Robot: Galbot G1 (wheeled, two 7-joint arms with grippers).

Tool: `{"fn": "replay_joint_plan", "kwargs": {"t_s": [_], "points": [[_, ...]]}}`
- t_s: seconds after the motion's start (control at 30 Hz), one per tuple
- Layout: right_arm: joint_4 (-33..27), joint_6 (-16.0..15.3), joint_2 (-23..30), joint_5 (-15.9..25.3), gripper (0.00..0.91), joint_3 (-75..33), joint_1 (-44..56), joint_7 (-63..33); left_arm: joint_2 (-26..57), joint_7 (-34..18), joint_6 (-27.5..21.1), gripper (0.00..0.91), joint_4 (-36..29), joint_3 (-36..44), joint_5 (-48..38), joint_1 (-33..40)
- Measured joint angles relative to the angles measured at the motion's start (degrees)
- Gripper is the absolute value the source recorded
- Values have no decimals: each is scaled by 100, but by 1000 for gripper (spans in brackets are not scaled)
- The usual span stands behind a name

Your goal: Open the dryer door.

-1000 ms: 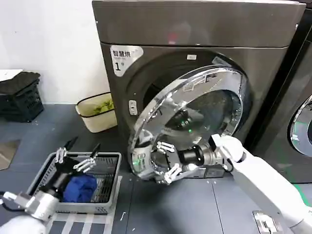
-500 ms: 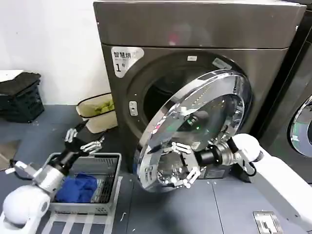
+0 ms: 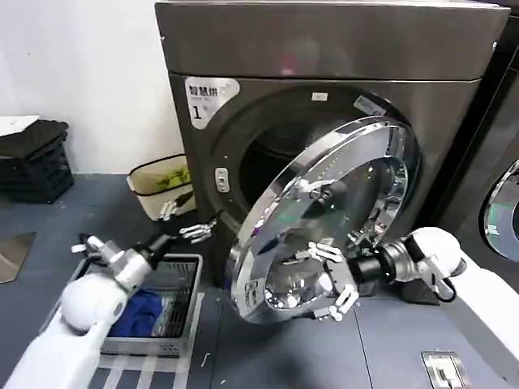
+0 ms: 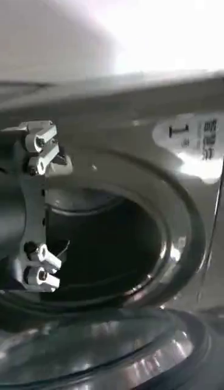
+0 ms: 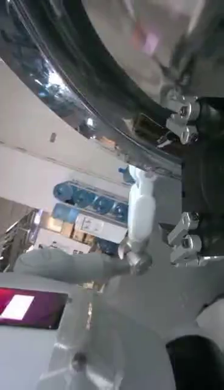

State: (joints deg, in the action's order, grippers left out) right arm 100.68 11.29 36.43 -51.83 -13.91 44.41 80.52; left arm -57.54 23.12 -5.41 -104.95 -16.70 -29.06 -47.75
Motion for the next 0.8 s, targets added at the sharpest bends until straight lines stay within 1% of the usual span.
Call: {"fn": "replay_joint_plan", "kwargs": {"t_s": [0.2, 0.4, 0.6, 0.8], "points": [[303, 112, -249, -96, 907, -1063, 1078, -1, -108, 196, 50, 907, 0, 486, -41, 305], [661, 142, -236, -213, 907, -2321, 2262, -37, -214, 276, 105, 907, -147, 894, -43, 367], [1009, 250, -27, -370, 907, -3864, 3641, 41, -312, 283, 180, 907, -196, 1244, -20, 440], [1307, 469, 419, -495, 907, -5290, 4943, 40, -378, 299, 269, 907, -193, 1616, -34, 603]]}}
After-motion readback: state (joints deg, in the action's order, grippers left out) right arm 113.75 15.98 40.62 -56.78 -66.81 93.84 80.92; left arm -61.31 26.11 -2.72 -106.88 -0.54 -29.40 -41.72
